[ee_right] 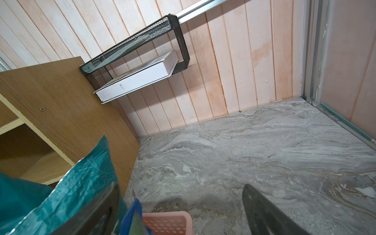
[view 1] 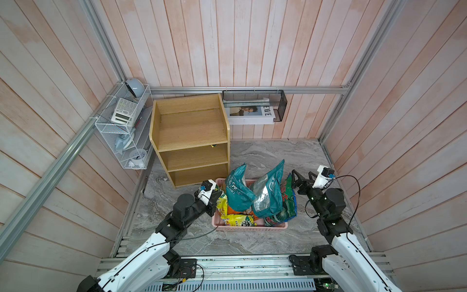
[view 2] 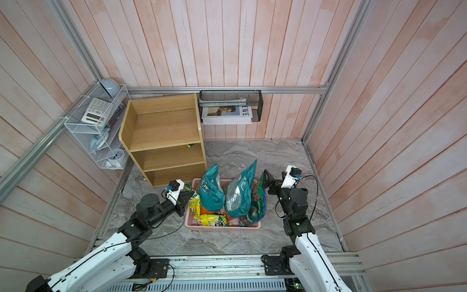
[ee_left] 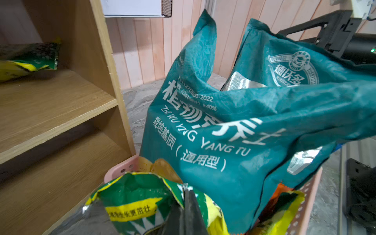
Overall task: Take down the fertilizer bag from the shelf
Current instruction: Place the fertilizer bag in the storage box.
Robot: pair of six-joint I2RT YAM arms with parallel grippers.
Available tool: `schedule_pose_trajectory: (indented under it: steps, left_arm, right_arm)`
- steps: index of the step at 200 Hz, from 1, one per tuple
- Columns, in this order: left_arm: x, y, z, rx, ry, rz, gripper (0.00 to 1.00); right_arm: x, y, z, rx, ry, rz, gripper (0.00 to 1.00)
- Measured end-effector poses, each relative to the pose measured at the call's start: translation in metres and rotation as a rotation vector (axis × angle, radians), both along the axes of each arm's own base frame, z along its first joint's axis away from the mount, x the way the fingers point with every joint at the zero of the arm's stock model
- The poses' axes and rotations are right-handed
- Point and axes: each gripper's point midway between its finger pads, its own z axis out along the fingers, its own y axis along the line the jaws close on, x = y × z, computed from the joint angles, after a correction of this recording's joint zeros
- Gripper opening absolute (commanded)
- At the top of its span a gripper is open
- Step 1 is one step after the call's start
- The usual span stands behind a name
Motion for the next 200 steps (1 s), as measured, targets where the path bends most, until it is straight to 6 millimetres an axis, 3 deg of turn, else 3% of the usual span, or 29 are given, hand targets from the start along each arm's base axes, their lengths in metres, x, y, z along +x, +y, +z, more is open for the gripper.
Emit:
schedule_pose_trajectory:
  steps: [20, 45, 83, 102, 127, 200]
  left_arm:
    - [0.010, -0.006, -0.004, -0.020, 0.025, -0.059, 0.00]
    - [0.006, -0.008, 0.000, -0.030, 0.019, -0.112, 0.00]
    - [-0.017, -0.013, 0.021, -0.103, 0.014, -0.203, 0.00]
    - [-0.038, -0.009, 0.031, -0.178, -0.019, -0.223, 0.00]
    - [-0.055, -0.002, 0.018, -0.240, 0.029, -0.206, 0.00]
    - [-0.044, -0.001, -0.012, -0.320, 0.124, -0.145, 0.00]
  right_arm:
    - [0.000, 0.000, 0.000, 0.000, -0.001, 0.000, 0.98]
    - [0.000, 0.000, 0.000, 0.000, 0.001, 0.000, 0.98]
    - [0.002, 0.000, -0.004, -0.002, 0.012, 0.000, 0.98]
    - [0.002, 0.000, -0.003, -0.002, 0.010, 0.000, 0.98]
    - [0.002, 0.000, -0.003, -0.002, 0.009, 0.000, 0.98]
    - [0.002, 0.001, -0.003, 0.000, 0.008, 0.005, 0.98]
